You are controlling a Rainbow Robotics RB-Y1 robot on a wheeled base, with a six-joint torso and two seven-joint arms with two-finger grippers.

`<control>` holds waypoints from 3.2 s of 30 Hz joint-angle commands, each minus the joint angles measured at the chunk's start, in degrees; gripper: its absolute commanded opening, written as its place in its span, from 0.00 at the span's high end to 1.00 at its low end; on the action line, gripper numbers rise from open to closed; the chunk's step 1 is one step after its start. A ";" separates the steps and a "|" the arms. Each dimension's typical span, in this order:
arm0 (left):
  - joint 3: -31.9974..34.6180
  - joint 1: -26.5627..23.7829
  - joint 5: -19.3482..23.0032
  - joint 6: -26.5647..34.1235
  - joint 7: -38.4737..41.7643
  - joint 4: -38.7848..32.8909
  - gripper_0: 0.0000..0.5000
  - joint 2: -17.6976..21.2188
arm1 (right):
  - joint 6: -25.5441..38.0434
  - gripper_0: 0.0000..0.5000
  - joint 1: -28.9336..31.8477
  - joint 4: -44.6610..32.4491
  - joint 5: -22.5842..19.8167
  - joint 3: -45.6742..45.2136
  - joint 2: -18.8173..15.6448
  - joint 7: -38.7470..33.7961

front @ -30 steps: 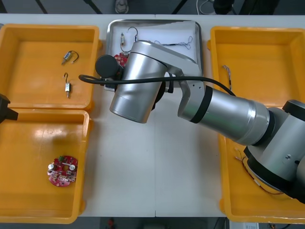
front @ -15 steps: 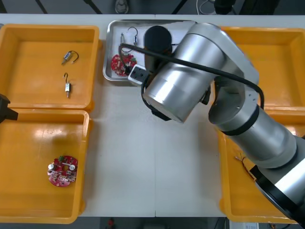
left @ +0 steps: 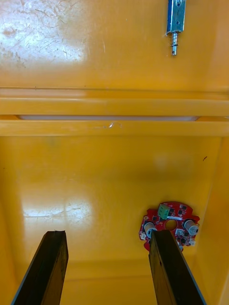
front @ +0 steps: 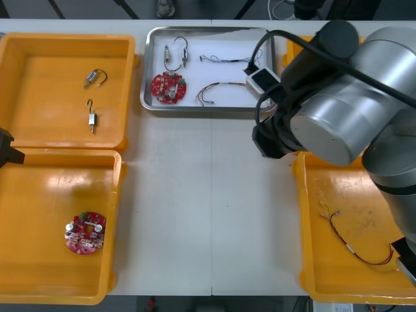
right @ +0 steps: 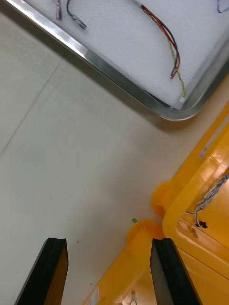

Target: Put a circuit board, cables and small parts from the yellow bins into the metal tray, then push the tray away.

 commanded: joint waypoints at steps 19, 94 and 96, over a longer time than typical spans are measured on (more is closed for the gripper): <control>0.96 0.84 0.42 0.37 -3.44 -1.73 0.00 2.22 | 0.19 0.00 17.61 -8.60 -10.51 -26.35 -10.83 -4.79; 0.96 0.84 0.42 0.37 -3.44 -1.73 0.00 2.22 | 0.19 0.00 33.87 -7.02 -20.96 -42.52 -14.17 -5.76; 0.96 0.84 0.42 0.37 -3.44 -1.73 0.00 2.22 | 0.19 0.00 33.87 -7.02 -20.96 -42.52 -14.17 -5.76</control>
